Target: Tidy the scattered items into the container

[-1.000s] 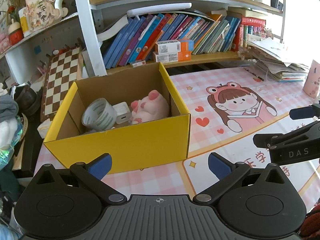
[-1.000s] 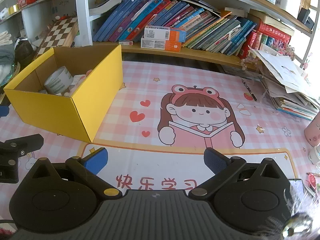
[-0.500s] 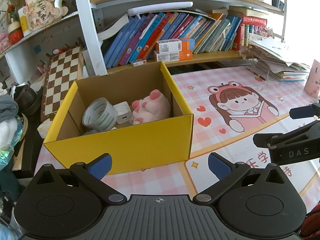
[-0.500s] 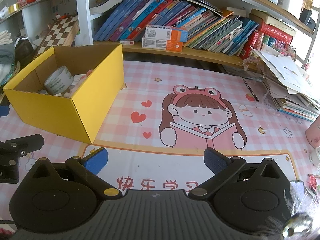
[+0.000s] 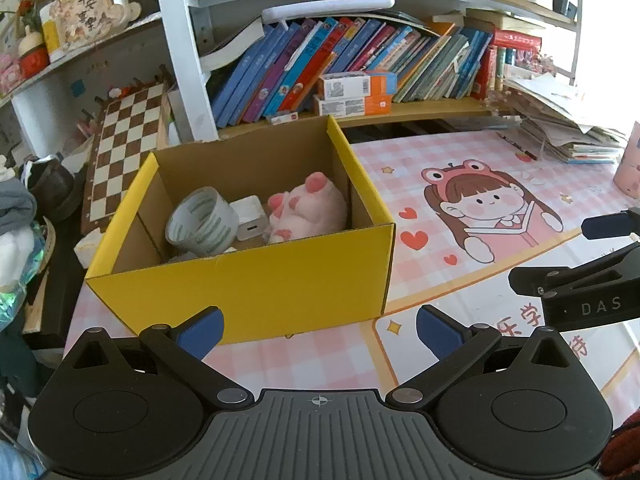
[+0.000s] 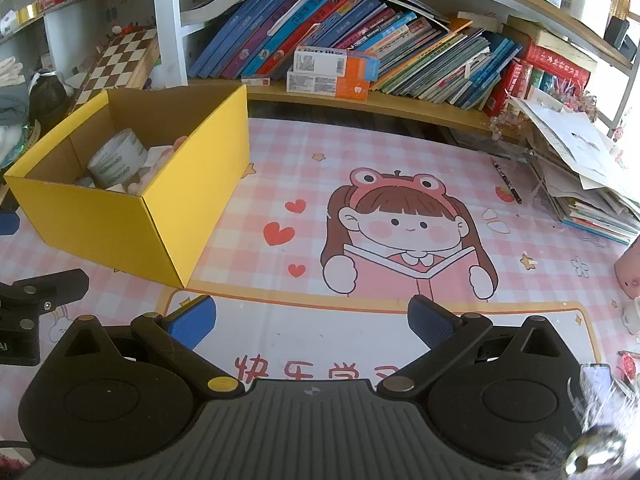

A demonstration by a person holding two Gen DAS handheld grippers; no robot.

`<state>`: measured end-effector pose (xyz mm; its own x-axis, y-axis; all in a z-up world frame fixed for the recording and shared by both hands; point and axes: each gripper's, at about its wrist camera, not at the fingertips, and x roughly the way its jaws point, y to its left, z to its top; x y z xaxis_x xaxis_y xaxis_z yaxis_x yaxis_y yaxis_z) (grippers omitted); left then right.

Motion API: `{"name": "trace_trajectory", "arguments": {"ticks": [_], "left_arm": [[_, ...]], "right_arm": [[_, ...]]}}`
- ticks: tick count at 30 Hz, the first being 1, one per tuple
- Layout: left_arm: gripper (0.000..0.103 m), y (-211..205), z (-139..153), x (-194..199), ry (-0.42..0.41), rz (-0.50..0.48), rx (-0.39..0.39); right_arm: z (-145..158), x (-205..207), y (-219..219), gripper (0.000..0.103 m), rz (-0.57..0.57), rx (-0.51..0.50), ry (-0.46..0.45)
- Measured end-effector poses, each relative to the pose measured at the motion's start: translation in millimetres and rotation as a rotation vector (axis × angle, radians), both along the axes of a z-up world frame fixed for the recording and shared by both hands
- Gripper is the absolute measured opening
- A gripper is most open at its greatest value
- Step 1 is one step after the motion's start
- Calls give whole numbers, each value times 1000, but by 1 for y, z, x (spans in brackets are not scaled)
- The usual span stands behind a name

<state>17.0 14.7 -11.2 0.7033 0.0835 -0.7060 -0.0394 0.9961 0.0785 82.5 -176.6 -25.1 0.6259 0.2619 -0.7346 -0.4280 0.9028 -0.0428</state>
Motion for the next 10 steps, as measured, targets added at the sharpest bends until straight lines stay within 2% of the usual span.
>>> {"name": "trace_trajectory", "arguments": {"ticks": [10], "left_arm": [[103,2,-1,1,-7,0,-23]], "right_arm": [[-4,4,1,103,9,-4,15]]}}
